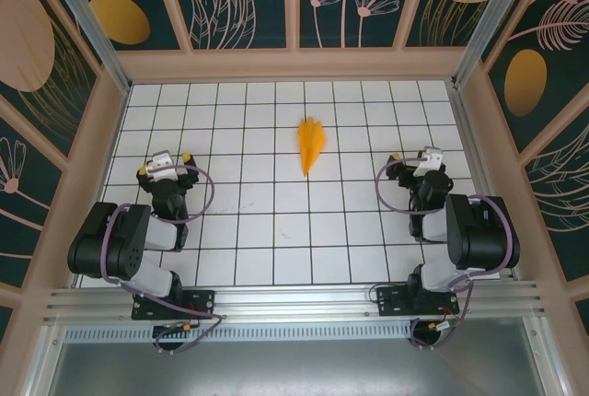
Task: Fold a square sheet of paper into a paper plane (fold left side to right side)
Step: Reset both arms
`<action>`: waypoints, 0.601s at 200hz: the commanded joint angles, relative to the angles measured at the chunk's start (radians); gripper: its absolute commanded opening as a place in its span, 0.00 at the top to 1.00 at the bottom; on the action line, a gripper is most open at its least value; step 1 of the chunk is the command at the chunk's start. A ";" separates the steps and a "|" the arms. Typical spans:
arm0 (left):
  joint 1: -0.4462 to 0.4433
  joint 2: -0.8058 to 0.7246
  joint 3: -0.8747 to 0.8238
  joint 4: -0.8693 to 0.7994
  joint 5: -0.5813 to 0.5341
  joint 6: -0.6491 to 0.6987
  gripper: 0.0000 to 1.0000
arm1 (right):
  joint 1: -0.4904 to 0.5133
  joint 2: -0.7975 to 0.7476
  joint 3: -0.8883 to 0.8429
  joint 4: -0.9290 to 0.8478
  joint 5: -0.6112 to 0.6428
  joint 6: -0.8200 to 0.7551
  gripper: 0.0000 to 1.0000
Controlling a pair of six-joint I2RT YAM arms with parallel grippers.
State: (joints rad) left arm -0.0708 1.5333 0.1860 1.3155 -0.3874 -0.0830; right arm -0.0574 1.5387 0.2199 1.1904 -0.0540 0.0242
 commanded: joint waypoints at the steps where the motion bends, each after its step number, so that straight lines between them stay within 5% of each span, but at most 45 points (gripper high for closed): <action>1: 0.022 -0.003 0.024 0.024 0.045 -0.024 0.01 | 0.008 0.001 0.014 0.054 -0.002 -0.007 0.01; 120: 0.022 -0.007 0.018 0.033 0.045 -0.021 0.02 | 0.018 0.003 0.018 0.046 0.013 -0.013 0.01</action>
State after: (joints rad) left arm -0.0559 1.5333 0.1932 1.3167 -0.3481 -0.0872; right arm -0.0433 1.5387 0.2203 1.1908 -0.0460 0.0238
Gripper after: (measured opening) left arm 0.985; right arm 0.988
